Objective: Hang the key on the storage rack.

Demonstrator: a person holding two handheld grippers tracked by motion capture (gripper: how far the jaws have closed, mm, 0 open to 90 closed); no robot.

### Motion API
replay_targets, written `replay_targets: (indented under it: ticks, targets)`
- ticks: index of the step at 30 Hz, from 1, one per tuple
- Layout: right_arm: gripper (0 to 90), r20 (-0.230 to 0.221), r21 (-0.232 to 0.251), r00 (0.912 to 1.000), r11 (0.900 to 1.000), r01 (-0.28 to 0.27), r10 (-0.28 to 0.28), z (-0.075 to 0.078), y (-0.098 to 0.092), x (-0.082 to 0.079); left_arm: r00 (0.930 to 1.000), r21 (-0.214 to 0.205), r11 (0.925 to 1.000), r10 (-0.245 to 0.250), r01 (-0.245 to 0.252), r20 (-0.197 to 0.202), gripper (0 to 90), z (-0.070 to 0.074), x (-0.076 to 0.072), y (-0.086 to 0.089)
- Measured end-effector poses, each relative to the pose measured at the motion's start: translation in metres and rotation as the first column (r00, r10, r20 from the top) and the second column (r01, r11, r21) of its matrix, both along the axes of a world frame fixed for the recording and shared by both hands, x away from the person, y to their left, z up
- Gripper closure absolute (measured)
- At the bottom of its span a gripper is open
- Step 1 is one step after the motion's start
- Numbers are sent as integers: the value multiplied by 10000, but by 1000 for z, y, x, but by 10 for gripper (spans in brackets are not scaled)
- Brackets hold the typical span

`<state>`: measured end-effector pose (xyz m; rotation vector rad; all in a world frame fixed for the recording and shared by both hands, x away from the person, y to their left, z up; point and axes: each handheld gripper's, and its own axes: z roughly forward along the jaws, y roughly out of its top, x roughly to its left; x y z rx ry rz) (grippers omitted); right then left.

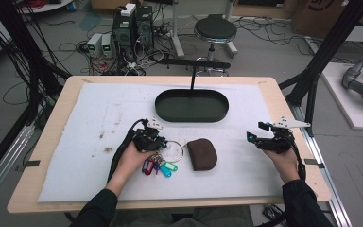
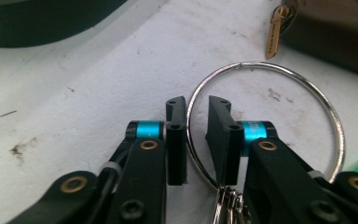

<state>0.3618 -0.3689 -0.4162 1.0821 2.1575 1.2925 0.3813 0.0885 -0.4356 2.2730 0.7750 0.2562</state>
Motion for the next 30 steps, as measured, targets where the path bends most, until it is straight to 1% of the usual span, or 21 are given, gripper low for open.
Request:
replay_targets:
  ticks: [1,2,5,7,9,11,15,16,19,25,26,28,29,30]
  targets:
    - [241,0,0,10000,10000,0,0,0,0,0,10000,-14,10000,52,-52,19,783,0,0,0]
    - [241,-39,5,10000,10000,19,-19,0,0,0,9998,-72,9999,157,-156,97,808,-1,-1,1]
    - [241,11,14,10000,10000,12,-12,0,-1,0,9995,-142,9998,171,-167,253,827,-3,-4,1]
    - [241,-26,18,10000,10000,19,-19,0,-1,0,9996,-133,9998,135,-131,257,858,-3,-5,0]
    - [241,5,8,10000,10000,15,-15,0,-1,0,9990,35,9999,108,-110,424,858,-2,-6,-2]
    - [241,10,-5,10000,10000,19,-19,0,-1,0,9990,20,9999,103,-104,444,858,-2,-6,-2]
    - [241,-31,18,10000,10000,30,-30,0,-1,0,9994,-123,9999,92,-87,333,860,-3,-5,0]
    - [241,9,15,10000,10000,28,-28,0,-1,0,9997,-230,9997,105,-99,242,860,-3,-5,1]
    - [241,46,6,10000,10000,36,-36,0,-1,0,9999,-381,9993,42,-36,154,860,-2,-4,3]
    - [241,43,10,10000,10000,39,-39,0,-1,0,9997,-544,9985,-67,80,231,860,0,-5,3]
    - [241,-4,35,10000,10000,60,-60,0,-1,0,9996,-718,9974,-86,105,269,861,1,-6,4]
    - [241,-16,35,10000,10000,53,-53,0,-1,0,9995,-792,9968,-107,130,286,860,3,-6,5]
    - [241,-15,56,10000,10000,57,-57,0,-2,0,9992,-984,9949,-203,237,356,861,5,-6,7]
    - [241,-19,71,10000,10000,54,-53,0,-2,0,9990,-1052,9941,-241,280,381,861,7,-7,8]
